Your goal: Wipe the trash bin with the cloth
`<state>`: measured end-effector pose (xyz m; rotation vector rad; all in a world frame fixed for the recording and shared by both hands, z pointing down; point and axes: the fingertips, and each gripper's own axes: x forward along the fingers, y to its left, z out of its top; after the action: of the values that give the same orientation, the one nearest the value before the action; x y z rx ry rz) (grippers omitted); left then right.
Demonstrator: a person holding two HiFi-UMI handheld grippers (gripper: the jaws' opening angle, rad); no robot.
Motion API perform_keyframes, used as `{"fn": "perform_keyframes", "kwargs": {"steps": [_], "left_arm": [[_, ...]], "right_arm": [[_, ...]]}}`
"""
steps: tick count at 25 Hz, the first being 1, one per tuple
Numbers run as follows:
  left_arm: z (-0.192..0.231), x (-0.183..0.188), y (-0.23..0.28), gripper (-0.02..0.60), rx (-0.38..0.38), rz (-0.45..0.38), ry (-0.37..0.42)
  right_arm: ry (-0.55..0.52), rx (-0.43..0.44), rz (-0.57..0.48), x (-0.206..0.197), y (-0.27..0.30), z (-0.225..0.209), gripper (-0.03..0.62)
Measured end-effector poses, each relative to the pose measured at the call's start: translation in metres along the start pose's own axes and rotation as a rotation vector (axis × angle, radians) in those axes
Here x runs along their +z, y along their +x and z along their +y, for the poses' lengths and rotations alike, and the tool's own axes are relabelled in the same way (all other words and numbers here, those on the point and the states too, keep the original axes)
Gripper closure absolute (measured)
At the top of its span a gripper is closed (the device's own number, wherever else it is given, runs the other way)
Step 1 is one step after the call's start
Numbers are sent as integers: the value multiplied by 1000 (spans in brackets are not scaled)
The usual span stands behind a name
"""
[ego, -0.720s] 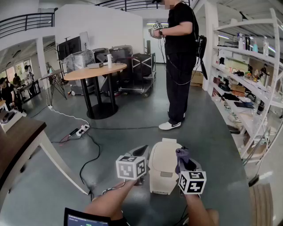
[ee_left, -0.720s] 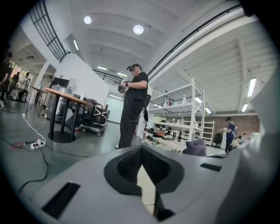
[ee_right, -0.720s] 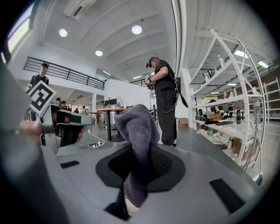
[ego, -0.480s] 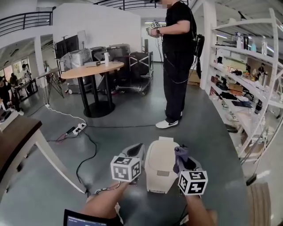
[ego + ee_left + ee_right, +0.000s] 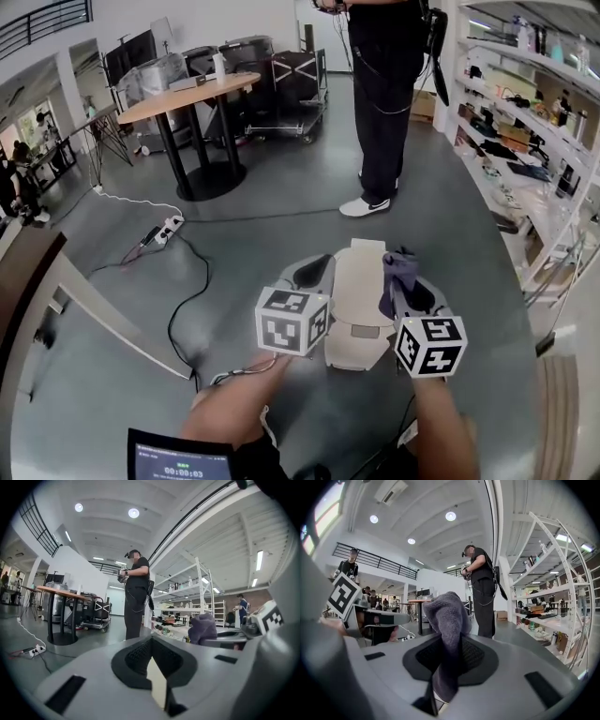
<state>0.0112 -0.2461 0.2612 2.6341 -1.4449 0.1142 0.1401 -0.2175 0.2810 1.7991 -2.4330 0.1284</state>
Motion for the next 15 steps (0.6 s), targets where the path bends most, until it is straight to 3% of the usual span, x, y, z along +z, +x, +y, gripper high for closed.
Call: {"fn": "perform_keyframes", "kwargs": {"steps": [5,9,15], "left_arm": [[23,-4,12,583,12,40,-14],[28,-15,19,584,-22,101,-57],[37,-19,41,584,-24,117,-36]], "right_arm": [[26,31,33,-12,32,3,520],[25,89,49,-17,51,16,520],[-51,124,37,-19,85,27,520]]}}
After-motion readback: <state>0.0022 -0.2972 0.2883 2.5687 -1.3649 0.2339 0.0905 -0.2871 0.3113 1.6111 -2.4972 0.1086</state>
